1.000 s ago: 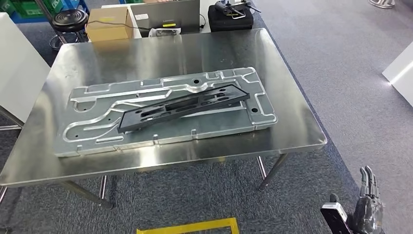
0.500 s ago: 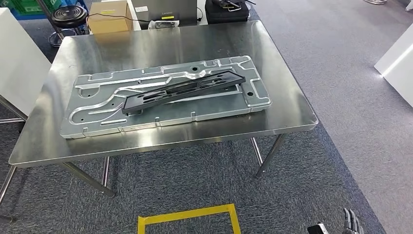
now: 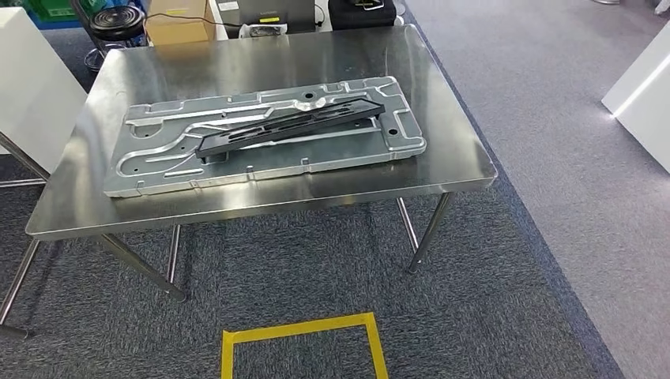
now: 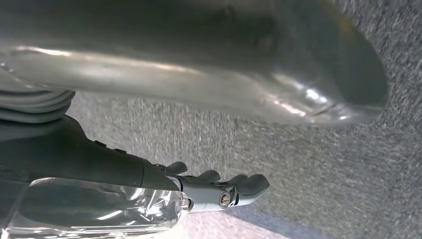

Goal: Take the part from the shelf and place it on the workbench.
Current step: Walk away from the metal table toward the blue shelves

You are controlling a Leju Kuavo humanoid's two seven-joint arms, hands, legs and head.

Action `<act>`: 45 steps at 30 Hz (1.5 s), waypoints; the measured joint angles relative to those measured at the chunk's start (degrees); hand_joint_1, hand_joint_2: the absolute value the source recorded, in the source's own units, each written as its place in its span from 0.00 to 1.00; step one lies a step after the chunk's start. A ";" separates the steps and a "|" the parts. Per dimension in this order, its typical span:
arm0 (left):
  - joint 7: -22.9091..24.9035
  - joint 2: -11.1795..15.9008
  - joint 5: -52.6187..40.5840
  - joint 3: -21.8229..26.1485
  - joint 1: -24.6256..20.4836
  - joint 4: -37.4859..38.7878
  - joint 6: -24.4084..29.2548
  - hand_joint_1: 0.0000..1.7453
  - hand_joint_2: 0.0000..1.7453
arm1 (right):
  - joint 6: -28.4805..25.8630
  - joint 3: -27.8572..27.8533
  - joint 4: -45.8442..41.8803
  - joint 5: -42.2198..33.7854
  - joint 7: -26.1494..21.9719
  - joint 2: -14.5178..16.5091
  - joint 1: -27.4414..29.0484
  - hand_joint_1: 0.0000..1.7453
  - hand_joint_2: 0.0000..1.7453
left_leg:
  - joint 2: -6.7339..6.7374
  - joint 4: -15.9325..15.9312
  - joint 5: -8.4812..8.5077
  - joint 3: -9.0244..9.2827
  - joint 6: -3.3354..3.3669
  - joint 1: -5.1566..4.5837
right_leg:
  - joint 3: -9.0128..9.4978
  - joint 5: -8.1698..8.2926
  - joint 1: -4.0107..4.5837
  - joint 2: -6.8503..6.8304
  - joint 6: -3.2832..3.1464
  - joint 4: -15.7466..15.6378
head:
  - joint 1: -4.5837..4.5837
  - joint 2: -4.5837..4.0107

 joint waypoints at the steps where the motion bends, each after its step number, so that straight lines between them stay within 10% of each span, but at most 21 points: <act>1: -0.03 -0.02 -0.01 0.00 -0.03 0.00 0.01 0.00 0.00 | 0.86 0.02 0.42 0.14 0.64 0.03 -0.14 0.00 0.00 | 0.02 -1.05 -0.16 0.36 0.33 -0.17 | -0.05 0.47 -0.01 -0.01 0.37 -0.06 | 0.00 0.00; 4: -0.11 -0.16 -0.13 0.00 -0.03 0.00 -0.07 0.00 0.00 | 4.82 0.10 1.49 1.13 3.86 0.19 -0.36 0.00 0.00 | 0.27 -1.29 1.51 -0.95 1.63 -0.01 | -0.69 -0.58 -0.17 0.14 1.39 0.81 | 0.00 0.00; 7: -0.20 -0.25 -0.51 0.00 -0.01 0.00 -0.25 0.00 0.00 | 7.57 0.31 2.15 2.02 6.08 0.77 -0.47 0.00 0.00 | 0.46 -1.36 3.67 -3.48 2.38 0.11 | -3.22 -9.38 -0.49 0.32 2.15 9.63 | 0.00 0.00; 9: -0.14 -0.25 -0.79 -0.01 0.05 0.00 -0.27 0.00 0.00 | 8.57 0.39 2.38 2.09 6.52 1.14 -0.60 0.00 0.00 | 0.52 -1.04 4.97 -5.45 2.25 0.08 | -4.09 -11.74 -0.64 0.31 2.54 16.13 | -0.01 0.00; 11: 0.03 -0.30 -1.18 -0.03 0.06 0.00 -0.37 0.00 0.00 | 9.52 0.40 2.59 1.94 6.85 1.44 -0.66 0.00 0.00 | 0.54 -0.41 6.06 -7.47 1.95 0.13 | -1.54 -8.92 -0.79 0.29 2.66 15.76 | -0.01 0.00; 13: 0.15 -0.40 -1.64 -0.09 0.07 0.00 -0.54 0.00 0.00 | 10.37 0.40 2.71 1.70 7.21 1.63 -0.81 0.00 0.00 | 0.52 0.47 6.85 -9.18 1.53 0.16 | 4.27 -6.57 -0.92 0.29 2.52 8.60 | -0.01 0.00; 16: 0.18 -0.46 -2.28 -0.24 0.03 0.00 -0.86 0.00 0.00 | 11.48 0.40 2.82 1.33 7.96 2.01 -1.24 0.00 0.00 | 0.52 1.66 7.85 -10.70 0.59 -0.09 | 10.07 -8.37 -0.61 0.37 1.53 -0.85 | -0.01 0.00; 19: 0.29 -0.45 -2.74 -0.44 0.09 0.01 -1.10 0.00 0.00 | 12.44 0.40 3.19 1.13 8.54 2.84 -1.31 0.00 0.00 | 0.42 2.54 7.79 -11.78 -0.47 0.02 | 9.09 -7.64 -0.58 0.18 -0.03 -1.58 | 0.00 0.00; 23: 0.36 -0.56 -3.05 -0.51 0.29 0.02 -1.20 0.00 0.00 | 13.16 0.40 3.40 1.09 8.97 3.41 -1.32 0.00 0.00 | 0.25 13.75 -2.14 -15.04 -1.45 0.37 | 6.19 -5.20 -0.31 -0.16 -1.19 -1.48 | 0.00 0.00; 25: 0.34 -0.56 -3.21 -0.55 0.22 0.02 -1.22 0.00 0.00 | 14.44 0.34 3.49 0.53 10.03 3.59 -1.32 0.00 0.00 | 0.25 18.23 -2.90 -14.90 -1.52 0.38 | 4.45 -4.09 -0.08 -0.17 -1.24 -1.12 | -0.01 0.00; 28: 0.42 -0.50 -3.86 -0.79 0.04 0.02 -1.55 0.00 0.00 | 17.86 -0.83 3.63 -2.73 16.38 3.98 -1.52 0.00 0.00 | 0.19 10.83 1.10 -7.79 -0.79 0.28 | 2.00 -2.78 0.13 -0.11 -0.99 -0.13 | -0.01 0.00; 30: 0.97 -0.38 -4.36 -1.19 -0.22 0.02 -1.97 0.00 0.00 | 20.03 -2.88 3.67 -5.82 23.15 4.55 -1.80 0.00 0.00 | 0.12 2.83 0.72 -2.58 -0.03 -0.01 | 1.14 -2.01 0.26 -0.14 -0.54 0.33 | 0.00 0.00; 33: 2.69 -0.34 -5.31 -1.77 -0.35 0.02 -2.18 0.00 0.00 | 22.23 -5.97 3.68 -8.18 29.01 5.40 -1.92 0.00 0.00 | 0.17 -0.44 0.49 -1.58 1.12 -0.28 | 0.63 -0.69 0.19 -0.28 0.46 0.30 | 0.00 0.00; 36: 5.08 -0.75 -6.74 -2.38 -0.37 0.09 -2.03 0.00 0.00 | 23.42 -7.84 3.69 -8.81 30.15 6.01 -1.92 0.00 0.00 | 0.52 -1.12 2.46 -3.02 2.48 0.08 | -0.69 -4.41 -0.03 0.10 1.37 3.42 | 0.01 0.00; 38: 6.29 -1.07 -7.52 -2.96 -0.35 0.14 -2.03 0.00 0.00 | 23.73 -8.60 3.69 -9.04 29.45 6.35 -2.00 0.00 0.00 | 0.57 -1.07 3.70 -4.71 2.79 0.01 | -2.70 -10.13 -0.26 0.26 1.82 10.26 | 0.01 0.00; 40: 6.94 -1.45 -8.20 -3.45 -0.30 0.17 -2.03 0.00 0.00 | 23.92 -9.20 3.69 -9.19 28.11 6.49 -2.06 0.00 0.00 | 0.61 -0.85 4.84 -6.50 2.67 -0.03 | -3.69 -12.23 -0.42 0.26 2.18 16.24 | 0.01 0.00; 42: 7.16 -1.87 -8.72 -3.95 -0.32 0.22 -2.04 0.00 0.00 | 24.18 -9.71 3.68 -9.21 26.62 6.49 -2.09 0.00 0.00 | 0.63 -0.41 5.83 -8.18 2.42 0.00 | -1.04 -9.37 -0.56 0.25 2.27 15.01 | 0.02 0.00; 45: 7.26 -2.45 -8.95 -4.60 -0.35 0.34 -2.07 0.00 0.00 | 24.55 -10.08 3.66 -9.21 24.85 6.41 -2.34 0.00 0.00 | 0.59 0.71 6.93 -10.10 1.76 -0.12 | 7.89 -7.15 -0.42 0.23 1.69 2.56 | 0.01 0.00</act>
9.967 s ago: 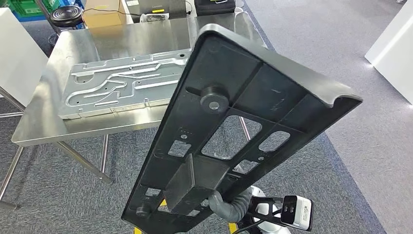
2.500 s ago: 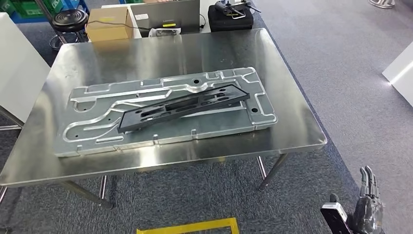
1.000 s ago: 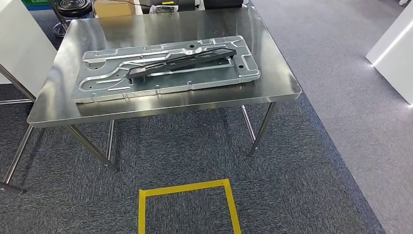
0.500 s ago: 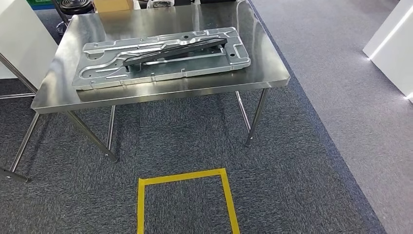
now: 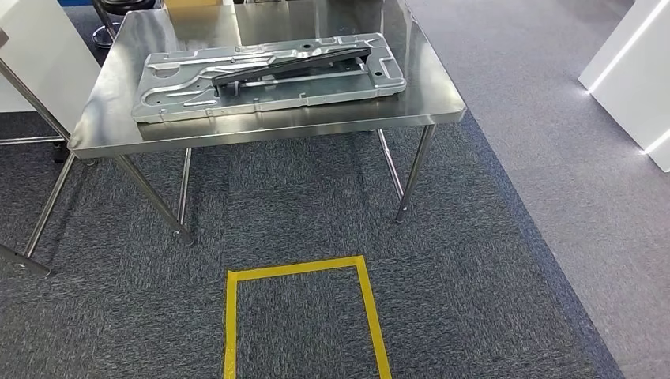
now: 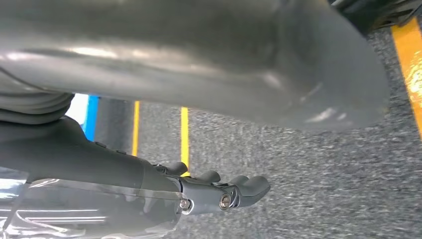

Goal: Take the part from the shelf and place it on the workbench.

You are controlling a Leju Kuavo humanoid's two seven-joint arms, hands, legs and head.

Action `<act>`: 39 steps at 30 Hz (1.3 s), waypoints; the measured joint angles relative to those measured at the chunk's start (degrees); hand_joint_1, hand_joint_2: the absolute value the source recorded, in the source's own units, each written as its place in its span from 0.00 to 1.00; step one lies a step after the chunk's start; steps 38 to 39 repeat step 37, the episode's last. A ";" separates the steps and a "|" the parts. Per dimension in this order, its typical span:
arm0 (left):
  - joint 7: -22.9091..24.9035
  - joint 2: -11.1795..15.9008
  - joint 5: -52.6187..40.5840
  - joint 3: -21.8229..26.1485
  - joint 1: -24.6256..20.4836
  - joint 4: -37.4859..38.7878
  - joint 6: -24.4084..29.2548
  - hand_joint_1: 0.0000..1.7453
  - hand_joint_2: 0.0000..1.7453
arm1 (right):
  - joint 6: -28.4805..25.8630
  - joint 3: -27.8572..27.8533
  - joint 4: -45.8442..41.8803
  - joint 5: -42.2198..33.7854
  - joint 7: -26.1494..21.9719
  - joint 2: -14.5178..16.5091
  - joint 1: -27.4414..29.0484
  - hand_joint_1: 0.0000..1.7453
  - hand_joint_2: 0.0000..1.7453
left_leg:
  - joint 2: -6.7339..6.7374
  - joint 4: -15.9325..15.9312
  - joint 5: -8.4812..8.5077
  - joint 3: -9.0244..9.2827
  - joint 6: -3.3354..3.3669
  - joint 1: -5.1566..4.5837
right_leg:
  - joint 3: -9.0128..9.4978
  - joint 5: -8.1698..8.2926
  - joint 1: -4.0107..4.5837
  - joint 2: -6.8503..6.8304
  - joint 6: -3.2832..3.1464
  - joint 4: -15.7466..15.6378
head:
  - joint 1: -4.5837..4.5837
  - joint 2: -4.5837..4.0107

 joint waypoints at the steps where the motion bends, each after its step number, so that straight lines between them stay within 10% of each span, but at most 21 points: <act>1: 0.02 -0.11 0.00 -0.10 -0.02 0.04 0.00 0.00 0.00 | 0.15 -0.06 -0.01 0.01 -0.39 -0.02 -0.10 0.00 0.00 | 0.00 0.34 0.28 -0.34 -0.30 -0.07 | 1.83 -0.62 0.14 0.00 -0.34 -3.03 | 0.00 0.00; 5: 0.08 -0.19 0.00 -0.24 -0.05 0.08 0.13 0.00 0.00 | 0.70 -0.53 -0.01 0.04 -1.25 -0.02 -0.15 0.00 0.00 | -0.11 1.53 0.20 -1.06 -1.75 0.13 | 2.21 -0.65 0.22 -0.18 -2.16 -5.13 | -0.01 0.00; 9: 0.66 -0.20 0.00 -0.25 0.06 0.11 0.62 0.00 0.00 | 0.85 -0.92 -0.01 0.11 -1.63 -0.05 -0.08 0.00 0.00 | -0.33 14.40 -8.20 -5.74 -2.91 0.59 | 0.51 0.77 0.29 -0.45 -3.14 -5.05 | -0.02 0.00; 11: 0.91 -0.20 0.02 -0.25 0.12 0.11 0.79 0.00 0.00 | 0.86 -1.01 -0.01 0.16 -1.70 -0.05 0.02 0.00 0.00 | -0.33 17.48 -8.90 -5.91 -3.02 0.69 | -0.29 1.16 0.38 -0.41 -3.05 -4.70 | -0.02 0.00; 16: 0.92 -0.09 0.34 -0.25 0.11 0.11 0.83 0.00 0.00 | 1.27 -1.21 0.01 0.13 -1.88 0.07 -0.02 0.00 0.00 | -0.45 1.36 -3.67 4.28 -1.68 0.33 | -1.16 1.30 0.46 -0.29 -2.29 -3.83 | -0.02 0.00; 21: 0.80 -0.13 0.51 -0.25 0.06 0.11 0.75 0.00 0.00 | 1.52 -1.42 -0.01 0.04 -2.22 0.02 -0.14 0.00 0.00 | -0.36 -0.78 -3.16 4.46 0.14 0.49 | -2.42 -0.06 0.41 -0.13 -0.55 -1.67 | -0.01 0.00; 24: 0.77 -0.13 0.51 -0.25 -0.01 0.11 0.66 0.00 0.00 | 1.64 -1.45 -0.01 0.03 -2.26 -0.05 -0.09 0.00 0.00 | -0.24 -0.96 -2.78 3.98 0.71 0.46 | -7.80 -5.52 0.15 0.06 0.09 9.08 | 0.01 0.00; 26: 0.77 -0.13 0.54 -0.25 0.01 0.11 0.65 0.00 0.00 | 1.65 -1.47 -0.01 0.02 -2.17 -0.05 0.03 0.00 0.00 | -0.23 -0.77 -2.74 3.76 0.73 0.35 | -9.92 -6.03 -0.05 0.05 0.32 13.18 | 0.01 0.00; 30: 0.85 -0.15 0.58 -0.25 -0.08 0.11 0.70 0.00 0.00 | 1.62 -1.55 -0.01 0.01 -2.08 -0.19 0.04 0.00 1.00 | -0.30 0.04 -3.03 3.65 0.26 0.17 | -3.97 1.17 -0.05 0.02 -0.15 0.25 | 0.01 0.00; 34: 1.40 -0.09 1.19 -0.19 -0.26 0.11 0.97 0.00 0.00 | 1.17 -2.09 -0.01 -0.44 -1.58 -0.20 -0.08 0.00 1.00 | -0.26 0.62 -3.40 3.17 0.01 -0.23 | -3.00 2.12 0.11 0.10 -0.84 -3.03 | -0.01 0.00; 35: 1.58 -0.06 1.39 -0.15 -0.28 0.11 1.02 0.00 0.25 | 0.93 -2.34 -0.01 -0.73 -1.13 -0.19 -0.06 0.00 1.00 | -0.26 0.63 -3.41 3.14 0.04 -0.24 | -3.02 2.15 0.12 0.10 -0.93 -3.04 | -0.01 0.00; 37: 1.83 -0.05 1.64 -0.10 -0.29 0.11 1.04 0.00 0.67 | 0.56 -2.73 -0.01 -1.16 -0.28 -0.18 -0.05 0.00 0.67 | -0.30 0.52 -3.19 3.14 -0.27 -0.13 | -3.08 2.17 0.24 0.08 -1.15 -2.98 | 0.00 0.00; 39: 1.83 -0.05 1.64 -0.10 -0.29 0.11 1.04 0.00 0.67 | 0.56 -2.73 -0.01 -1.16 -0.28 -0.18 -0.05 0.00 0.67 | -0.30 0.52 -3.19 3.14 -0.27 -0.13 | -3.08 2.17 0.24 0.08 -1.15 -2.98 | 0.00 0.00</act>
